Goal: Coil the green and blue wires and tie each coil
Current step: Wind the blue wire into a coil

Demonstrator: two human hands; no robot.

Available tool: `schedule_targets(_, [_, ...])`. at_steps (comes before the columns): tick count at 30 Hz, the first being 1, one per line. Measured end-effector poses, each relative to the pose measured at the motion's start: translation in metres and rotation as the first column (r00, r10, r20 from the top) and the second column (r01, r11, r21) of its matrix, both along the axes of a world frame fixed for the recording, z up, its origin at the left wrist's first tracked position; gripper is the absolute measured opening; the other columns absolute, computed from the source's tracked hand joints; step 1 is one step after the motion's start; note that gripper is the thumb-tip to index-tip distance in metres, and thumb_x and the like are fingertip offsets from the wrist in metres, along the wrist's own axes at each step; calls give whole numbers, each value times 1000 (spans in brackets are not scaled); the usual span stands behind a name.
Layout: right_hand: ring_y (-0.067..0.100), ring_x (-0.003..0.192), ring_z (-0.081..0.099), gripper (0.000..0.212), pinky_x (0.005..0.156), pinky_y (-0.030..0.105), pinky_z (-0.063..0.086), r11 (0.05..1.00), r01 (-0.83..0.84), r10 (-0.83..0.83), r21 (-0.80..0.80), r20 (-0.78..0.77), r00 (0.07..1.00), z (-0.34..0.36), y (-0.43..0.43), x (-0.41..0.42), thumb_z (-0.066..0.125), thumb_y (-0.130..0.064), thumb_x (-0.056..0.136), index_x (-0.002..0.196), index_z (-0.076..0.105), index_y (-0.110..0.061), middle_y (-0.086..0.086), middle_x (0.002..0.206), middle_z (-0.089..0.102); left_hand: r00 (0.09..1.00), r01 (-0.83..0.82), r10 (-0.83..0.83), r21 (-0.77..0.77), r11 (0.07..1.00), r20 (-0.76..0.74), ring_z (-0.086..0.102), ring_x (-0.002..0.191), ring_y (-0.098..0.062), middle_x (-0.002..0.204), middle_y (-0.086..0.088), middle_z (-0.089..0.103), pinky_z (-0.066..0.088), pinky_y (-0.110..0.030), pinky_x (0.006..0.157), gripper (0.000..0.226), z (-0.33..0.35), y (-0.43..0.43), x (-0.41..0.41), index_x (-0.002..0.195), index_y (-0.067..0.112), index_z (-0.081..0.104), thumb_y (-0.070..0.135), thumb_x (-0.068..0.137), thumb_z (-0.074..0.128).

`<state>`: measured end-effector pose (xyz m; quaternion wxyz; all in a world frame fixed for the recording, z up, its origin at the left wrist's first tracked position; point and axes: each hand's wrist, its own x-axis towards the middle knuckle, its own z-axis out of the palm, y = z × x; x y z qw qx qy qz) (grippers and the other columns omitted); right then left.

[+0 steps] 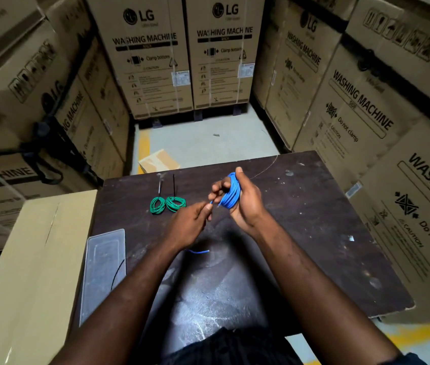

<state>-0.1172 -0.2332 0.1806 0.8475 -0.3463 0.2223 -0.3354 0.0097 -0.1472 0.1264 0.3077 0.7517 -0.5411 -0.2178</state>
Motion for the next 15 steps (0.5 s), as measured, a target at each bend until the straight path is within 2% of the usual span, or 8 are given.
schedule_targets(4, [24,65,69,53,57,25,54,997,79,-79,11,-23,997,0,-7,8,20,-40,103,74,48,-6,10,71,70,996,30,-31,16,999,83,62,67,-19,61,4,56,52,-39,65,40,1,1,-8,76,32,53,60,92,29])
schedule_targets(9, [24,66,69,52,61,27,54,989,147,-148,-35,-57,987,-2,-17,13,20,-36,104,77,50,-3,11,72,71,977,116,-109,-25,993,182,61,75,-19,75,0,63,48,-36,69,35,5,8,-14,79,26,54,48,96,34])
schedule_targets(15, [26,71,70,55,64,28,55,980,142,-163,-140,-151,975,-19,-21,17,20,-36,104,77,54,-2,12,76,72,961,160,-137,-79,984,239,64,80,-20,85,1,69,48,-35,69,31,15,12,-21,87,24,64,40,95,39])
